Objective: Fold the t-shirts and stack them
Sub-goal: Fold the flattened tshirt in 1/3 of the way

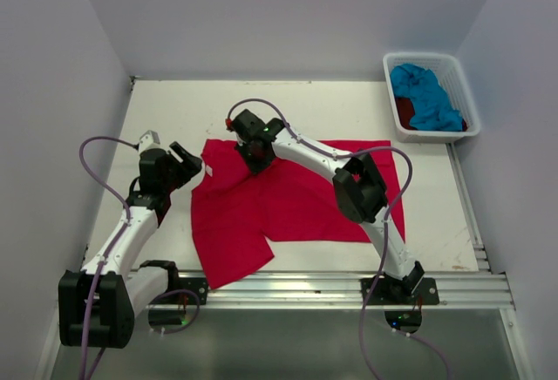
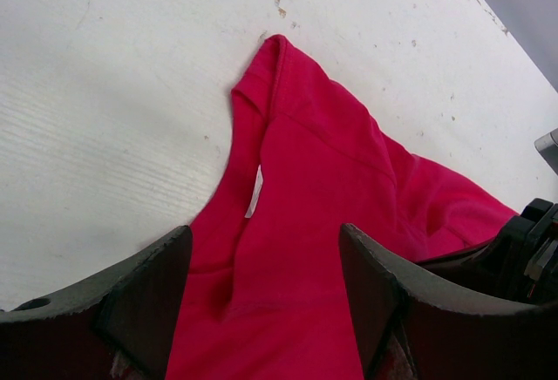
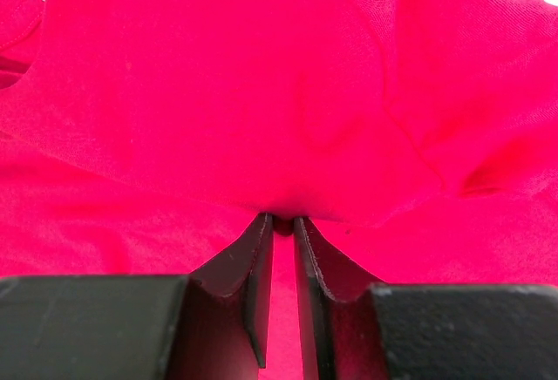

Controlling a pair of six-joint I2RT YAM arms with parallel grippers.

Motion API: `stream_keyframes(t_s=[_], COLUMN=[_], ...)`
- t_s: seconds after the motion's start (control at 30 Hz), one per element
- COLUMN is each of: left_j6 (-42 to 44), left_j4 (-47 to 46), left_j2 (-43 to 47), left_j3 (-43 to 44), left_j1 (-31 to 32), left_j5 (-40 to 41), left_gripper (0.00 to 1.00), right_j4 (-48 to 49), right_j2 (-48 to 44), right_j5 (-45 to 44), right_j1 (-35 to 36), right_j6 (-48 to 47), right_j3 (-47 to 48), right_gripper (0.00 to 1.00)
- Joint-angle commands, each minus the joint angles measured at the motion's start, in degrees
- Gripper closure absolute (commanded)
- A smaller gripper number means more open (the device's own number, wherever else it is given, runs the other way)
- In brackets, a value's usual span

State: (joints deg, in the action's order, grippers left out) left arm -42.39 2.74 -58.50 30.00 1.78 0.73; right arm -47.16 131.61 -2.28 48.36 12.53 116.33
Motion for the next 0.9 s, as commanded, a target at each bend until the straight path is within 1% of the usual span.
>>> stream_keyframes(t_s=[0.0, 0.07, 0.13, 0.17, 0.2, 0.23, 0.4, 0.53, 0.67, 0.87], left_j6=[0.82, 0.82, 0.91, 0.91, 0.91, 0.91, 0.91, 0.91, 1.0, 0.82], left_j4=[-0.99, -0.9, -0.99, -0.99, -0.99, -1.07, -0.99, -0.99, -0.9, -1.07], left_j2=[0.76, 0.76, 0.67, 0.76, 0.67, 0.76, 0.84, 0.93, 1.02, 0.93], left_j3=[-0.12, -0.12, -0.11, -0.12, -0.12, -0.12, -0.2, -0.12, -0.12, -0.29], left_j1=[-0.55, -0.55, -0.55, -0.55, -0.55, -0.46, -0.46, -0.55, -0.55, -0.55], left_j5=[0.67, 0.67, 0.67, 0.67, 0.67, 0.67, 0.67, 0.85, 0.85, 0.85], left_gripper=[0.28, 0.28, 0.28, 0.28, 0.28, 0.28, 0.28, 0.28, 0.28, 0.28], right_j4=[-1.18, -1.18, -1.18, -1.18, -1.18, -1.27, -1.27, -1.18, -1.1, 0.13], right_j2=[-2.06, -2.06, -1.97, -1.97, -1.97, -2.06, -1.88, -1.8, -1.53, -0.39], right_j5=[-0.09, -0.09, 0.17, 0.26, 0.18, 0.26, 0.17, 0.0, 0.61, 4.21], right_j1=[-0.11, -0.11, -0.11, -0.11, -0.11, -0.11, -0.11, -0.11, -0.19, -0.11], right_j6=[-1.11, -1.11, -1.2, -1.11, -1.2, -1.2, -1.28, -1.2, -1.11, -0.23], right_j3=[1.18, 1.09, 1.26, 1.26, 1.18, 1.18, 1.18, 1.09, 1.18, 2.14], right_gripper=[0.81, 0.83, 0.82, 0.79, 0.7, 0.7, 0.7, 0.74, 0.74, 0.73])
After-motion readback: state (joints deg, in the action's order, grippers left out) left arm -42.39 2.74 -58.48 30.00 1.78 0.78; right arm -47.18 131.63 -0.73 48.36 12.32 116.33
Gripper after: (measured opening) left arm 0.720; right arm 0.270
